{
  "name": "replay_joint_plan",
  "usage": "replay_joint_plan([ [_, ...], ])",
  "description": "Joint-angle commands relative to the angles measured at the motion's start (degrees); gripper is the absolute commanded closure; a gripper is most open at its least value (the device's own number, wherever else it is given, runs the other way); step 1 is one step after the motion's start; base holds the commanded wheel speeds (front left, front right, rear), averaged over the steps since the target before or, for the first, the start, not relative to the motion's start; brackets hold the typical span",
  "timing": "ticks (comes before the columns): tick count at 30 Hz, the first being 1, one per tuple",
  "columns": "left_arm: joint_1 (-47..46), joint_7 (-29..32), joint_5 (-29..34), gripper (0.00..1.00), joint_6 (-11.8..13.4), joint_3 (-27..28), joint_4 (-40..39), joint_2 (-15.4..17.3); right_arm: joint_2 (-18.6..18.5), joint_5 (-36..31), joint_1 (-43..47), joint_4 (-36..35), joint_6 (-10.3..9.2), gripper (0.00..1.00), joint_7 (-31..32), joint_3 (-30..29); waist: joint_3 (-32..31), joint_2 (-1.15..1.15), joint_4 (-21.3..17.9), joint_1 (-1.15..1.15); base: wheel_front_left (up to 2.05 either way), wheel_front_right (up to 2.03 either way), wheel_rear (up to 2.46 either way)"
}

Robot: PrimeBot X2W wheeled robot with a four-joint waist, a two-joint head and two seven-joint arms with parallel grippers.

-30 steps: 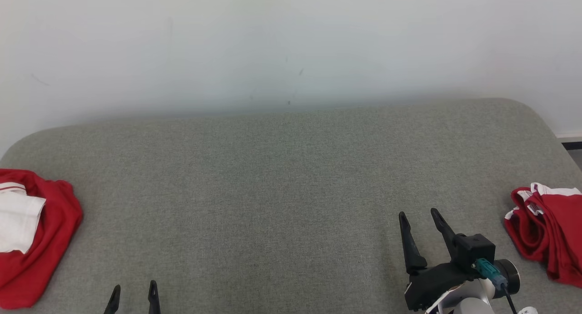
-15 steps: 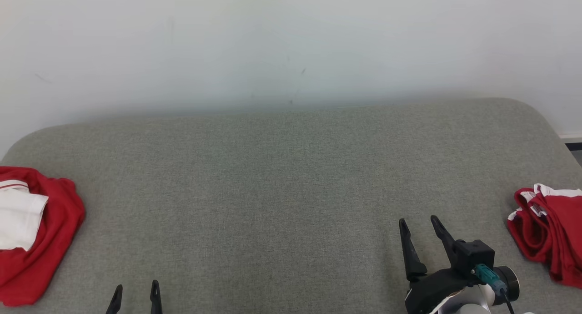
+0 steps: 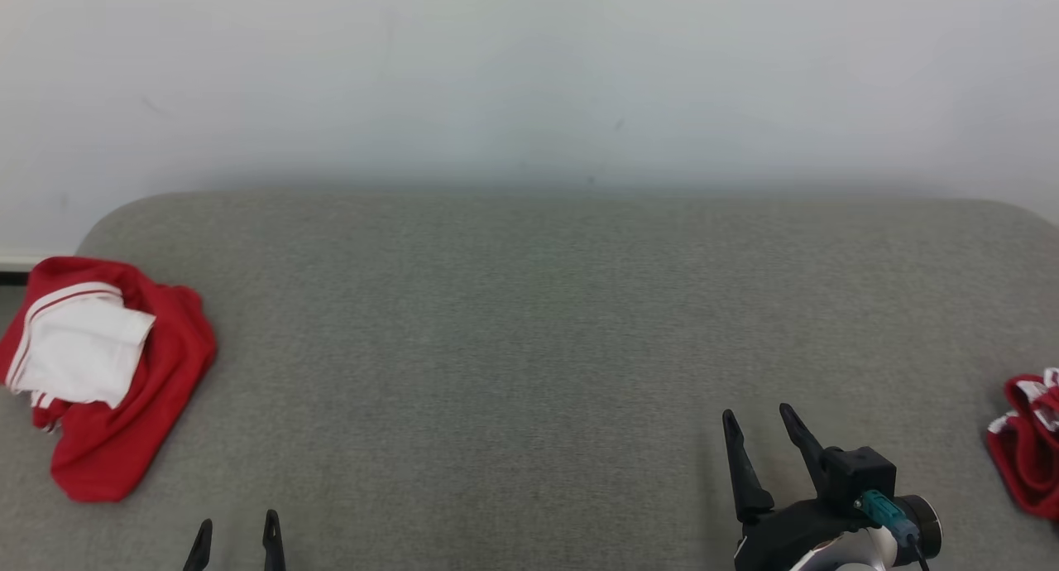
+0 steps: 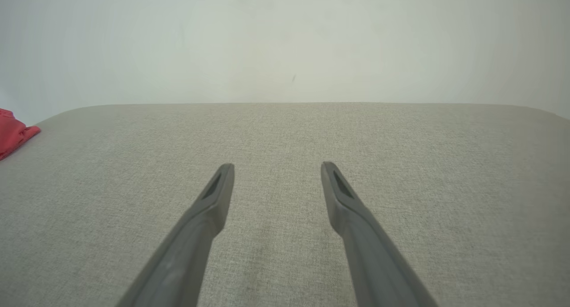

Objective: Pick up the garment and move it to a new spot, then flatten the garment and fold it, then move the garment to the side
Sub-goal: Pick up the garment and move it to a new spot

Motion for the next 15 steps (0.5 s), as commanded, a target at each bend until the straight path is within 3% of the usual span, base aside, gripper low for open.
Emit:
replay_joint_plan([
  [1,0.15,-0.18,0.26,0.00,-0.03,0.20,-0.17,-0.07,0.12,0.42,0.12,-0.27,-0.13,0.00,-0.01,0.19,0.46,0.00,2.55,0.00,0.00,0.00,0.00],
  [15,0.68,-0.18,1.04,0.00,0.04,2.46,-0.53,-0.06,0.09,2.10,-0.79,-0.23,-0.13,0.00,-0.01,1.87,1.06,0.00,14.51,0.00,0.00,0.00,0.00],
])
